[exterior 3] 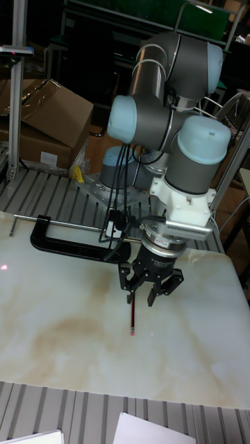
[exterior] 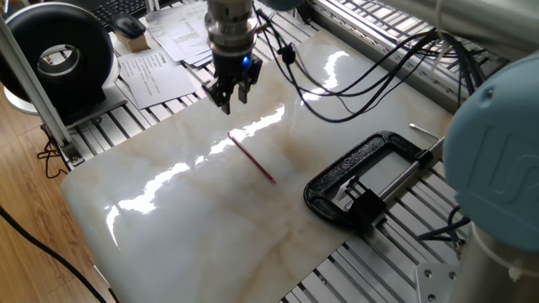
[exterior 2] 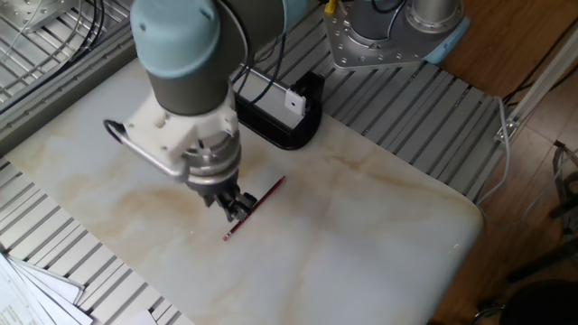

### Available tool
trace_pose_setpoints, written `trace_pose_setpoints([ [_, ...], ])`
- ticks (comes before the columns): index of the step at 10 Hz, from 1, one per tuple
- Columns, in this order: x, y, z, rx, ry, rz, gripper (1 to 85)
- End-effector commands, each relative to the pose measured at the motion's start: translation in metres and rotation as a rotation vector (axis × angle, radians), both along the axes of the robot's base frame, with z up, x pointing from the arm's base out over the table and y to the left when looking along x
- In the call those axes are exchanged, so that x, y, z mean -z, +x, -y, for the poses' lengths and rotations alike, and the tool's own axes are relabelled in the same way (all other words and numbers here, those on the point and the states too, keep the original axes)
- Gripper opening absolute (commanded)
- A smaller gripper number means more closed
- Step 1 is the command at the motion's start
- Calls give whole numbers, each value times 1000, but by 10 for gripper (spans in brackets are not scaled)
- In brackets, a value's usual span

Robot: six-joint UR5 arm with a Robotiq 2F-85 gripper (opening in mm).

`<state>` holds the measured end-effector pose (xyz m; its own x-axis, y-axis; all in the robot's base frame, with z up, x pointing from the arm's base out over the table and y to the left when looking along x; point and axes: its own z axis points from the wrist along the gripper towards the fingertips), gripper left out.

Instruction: Insert the pencil into the pencil sharpener

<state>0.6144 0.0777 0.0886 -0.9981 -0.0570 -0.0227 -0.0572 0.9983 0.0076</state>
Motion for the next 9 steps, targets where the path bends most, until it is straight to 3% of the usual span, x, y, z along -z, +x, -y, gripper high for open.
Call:
trace_pose_setpoints([
  [1,20,3,-14,-16,28,-6,450],
  [3,36,-14,-18,4,47,-2,447],
  [4,36,-24,-14,1,38,-15,447],
  [9,35,-20,-7,-19,13,2,447],
])
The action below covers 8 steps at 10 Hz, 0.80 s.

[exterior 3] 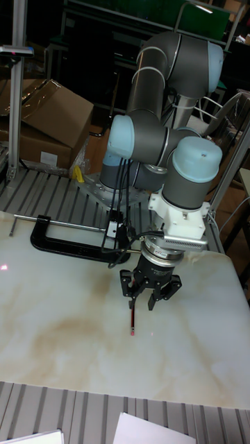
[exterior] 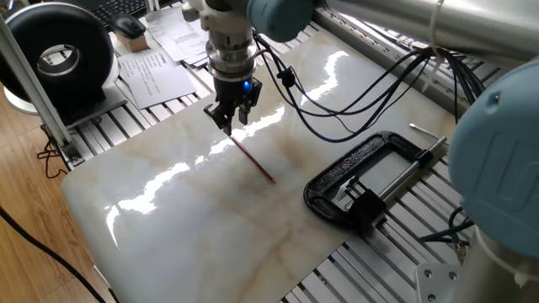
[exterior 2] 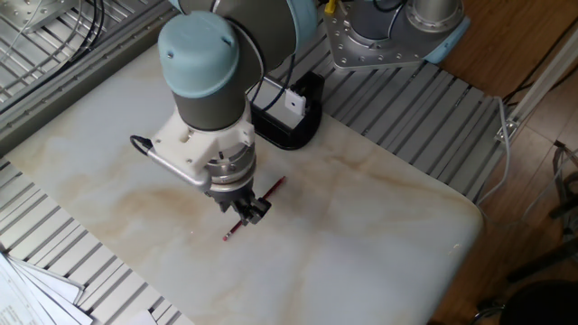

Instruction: Insert the pencil into the pencil sharpener

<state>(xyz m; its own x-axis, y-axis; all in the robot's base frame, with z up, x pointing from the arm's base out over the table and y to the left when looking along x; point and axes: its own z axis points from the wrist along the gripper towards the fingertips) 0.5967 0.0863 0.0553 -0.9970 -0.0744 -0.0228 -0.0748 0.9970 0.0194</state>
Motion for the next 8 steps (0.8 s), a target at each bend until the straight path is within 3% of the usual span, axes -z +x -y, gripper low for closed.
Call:
trace_pose_setpoints([
  [1,2,-8,3,5,4,-10,447],
  [3,10,-20,10,-9,13,12,447],
  [7,10,-23,9,20,17,3,450],
  [8,16,-21,7,30,-3,10,450],
])
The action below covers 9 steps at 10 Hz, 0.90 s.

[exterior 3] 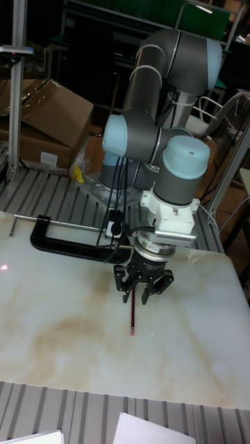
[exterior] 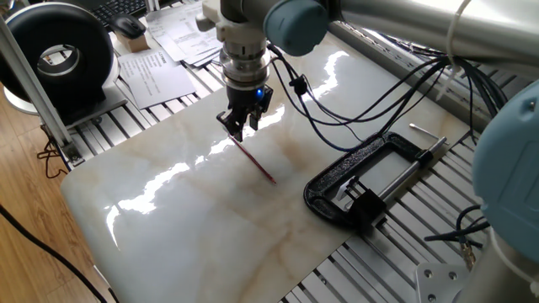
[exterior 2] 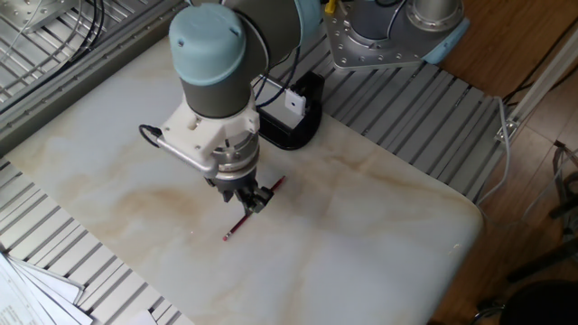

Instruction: Insert the pencil into the pencil sharpener

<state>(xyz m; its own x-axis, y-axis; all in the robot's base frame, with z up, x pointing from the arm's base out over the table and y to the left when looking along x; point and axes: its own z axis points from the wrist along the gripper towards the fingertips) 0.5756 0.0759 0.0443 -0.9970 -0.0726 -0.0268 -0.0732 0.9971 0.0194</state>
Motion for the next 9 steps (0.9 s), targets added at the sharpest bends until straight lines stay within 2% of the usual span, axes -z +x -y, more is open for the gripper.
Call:
trace_pose_setpoints([
  [1,9,1,-10,36,8,10,450],
  [3,23,4,-21,42,6,18,450],
  [6,24,2,-29,22,19,18,447],
  [9,26,1,-23,17,2,19,450],
])
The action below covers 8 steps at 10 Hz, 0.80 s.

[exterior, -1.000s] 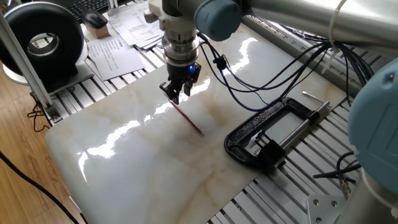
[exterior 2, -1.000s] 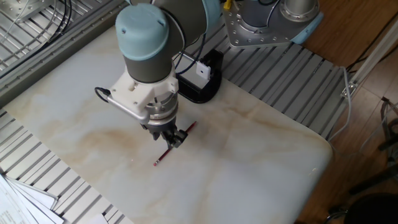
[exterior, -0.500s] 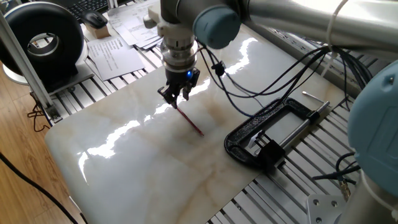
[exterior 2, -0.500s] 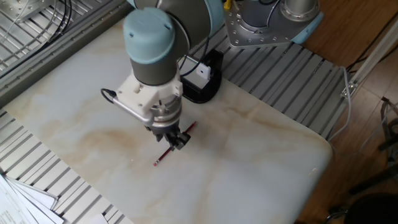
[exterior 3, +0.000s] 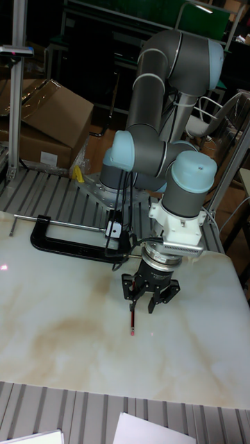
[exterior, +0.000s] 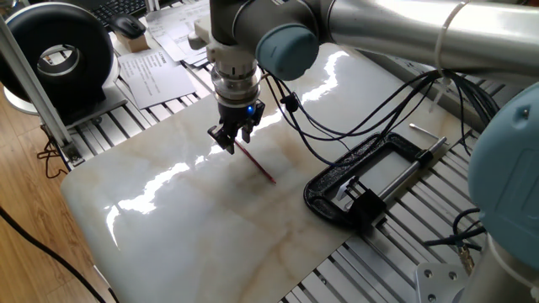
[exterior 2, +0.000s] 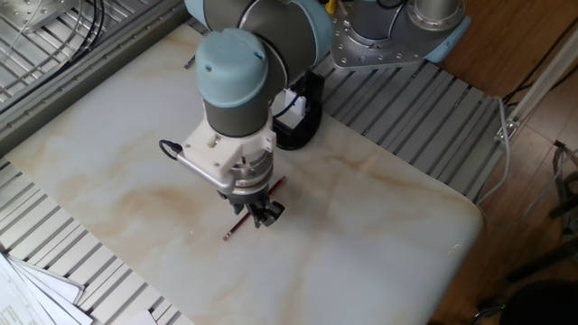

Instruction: Insert the pencil into the pencil sharpener

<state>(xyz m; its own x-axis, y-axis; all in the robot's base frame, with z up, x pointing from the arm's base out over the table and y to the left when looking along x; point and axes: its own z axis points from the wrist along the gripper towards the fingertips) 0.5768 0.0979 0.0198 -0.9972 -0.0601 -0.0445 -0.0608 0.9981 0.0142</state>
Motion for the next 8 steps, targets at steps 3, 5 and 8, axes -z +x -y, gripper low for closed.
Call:
trace_pose_setpoints([
  [3,-1,6,0,-10,16,32,450],
  [5,-2,4,5,-14,3,32,450],
  [8,7,2,19,7,15,60,450],
])
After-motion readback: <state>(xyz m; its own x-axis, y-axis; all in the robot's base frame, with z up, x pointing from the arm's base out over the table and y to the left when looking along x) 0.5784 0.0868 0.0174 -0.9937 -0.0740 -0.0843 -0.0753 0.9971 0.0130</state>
